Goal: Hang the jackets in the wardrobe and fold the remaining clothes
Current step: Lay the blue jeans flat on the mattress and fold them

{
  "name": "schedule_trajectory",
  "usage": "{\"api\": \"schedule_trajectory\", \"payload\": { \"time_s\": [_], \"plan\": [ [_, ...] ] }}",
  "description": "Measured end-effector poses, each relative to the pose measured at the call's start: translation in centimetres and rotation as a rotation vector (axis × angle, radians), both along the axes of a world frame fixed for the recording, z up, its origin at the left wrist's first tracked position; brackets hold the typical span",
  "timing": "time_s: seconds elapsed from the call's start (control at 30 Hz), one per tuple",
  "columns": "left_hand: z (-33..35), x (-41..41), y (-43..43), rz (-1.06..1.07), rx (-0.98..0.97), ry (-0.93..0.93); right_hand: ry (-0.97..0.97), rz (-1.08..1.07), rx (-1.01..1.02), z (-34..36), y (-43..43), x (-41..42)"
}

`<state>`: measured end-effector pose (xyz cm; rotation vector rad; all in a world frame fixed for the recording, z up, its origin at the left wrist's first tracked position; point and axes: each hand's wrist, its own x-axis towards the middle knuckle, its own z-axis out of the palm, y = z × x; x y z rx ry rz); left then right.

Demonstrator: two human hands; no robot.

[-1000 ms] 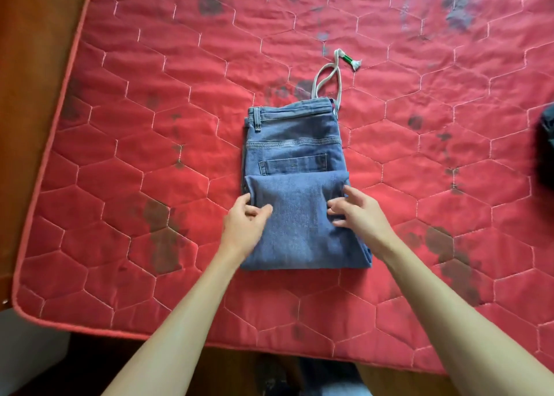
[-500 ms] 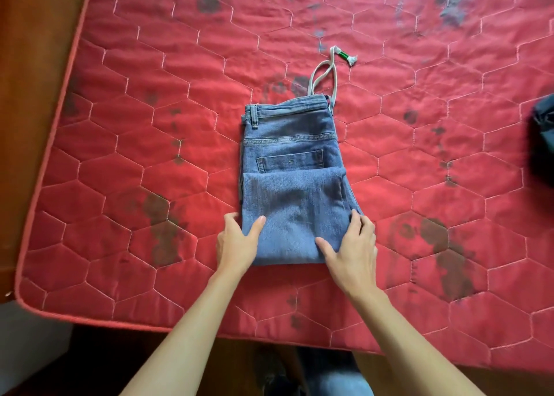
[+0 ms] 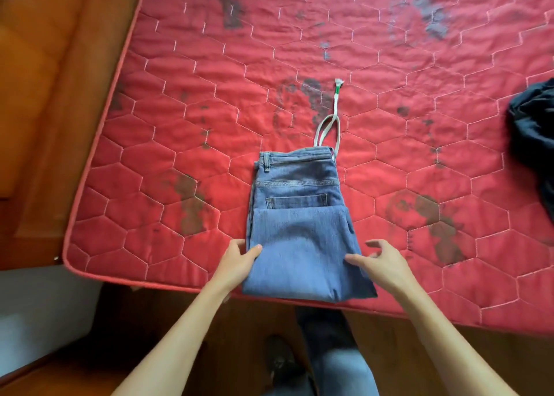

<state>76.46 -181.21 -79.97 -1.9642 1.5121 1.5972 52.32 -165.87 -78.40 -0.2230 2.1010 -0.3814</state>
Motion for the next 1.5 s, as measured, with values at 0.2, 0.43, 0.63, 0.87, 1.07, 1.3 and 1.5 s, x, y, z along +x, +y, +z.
{"api": "schedule_trajectory", "payload": {
  "time_s": [0.2, 0.43, 0.63, 0.87, 1.07, 1.3, 1.5],
  "plan": [
    [4.3, 0.6, -2.7, 0.284, 0.212, 0.340, -0.104, -0.217, -0.236, 4.0, -2.8, -1.7],
    [4.8, -4.6, -9.5, 0.443, 0.170, 0.502, -0.306, -0.597, -0.515, 4.6, -10.9, -5.4],
    [0.7, -10.7, -14.2, 0.430, -0.173, 0.420, -0.262, -0.623, -0.733, 0.5, -16.7, -8.3],
    [-4.9, -14.1, -11.8, -0.546, -0.993, 0.037, 0.528, 0.228, -0.642, -4.4, -20.0, -6.2],
    [-8.7, -15.4, -10.7, -0.865, -1.000, -0.122, 0.894, 0.794, -0.432, -7.7, -20.4, -3.8],
    [-8.7, -15.8, -10.8, -0.884, -0.942, -0.192, 0.651, 0.856, -0.359, -11.1, -18.1, -7.8],
    [-8.5, -15.5, -10.9, -0.829, -0.939, -0.203, 0.647, 0.627, -0.155, -12.0, -14.7, -11.1]
  ]
}}
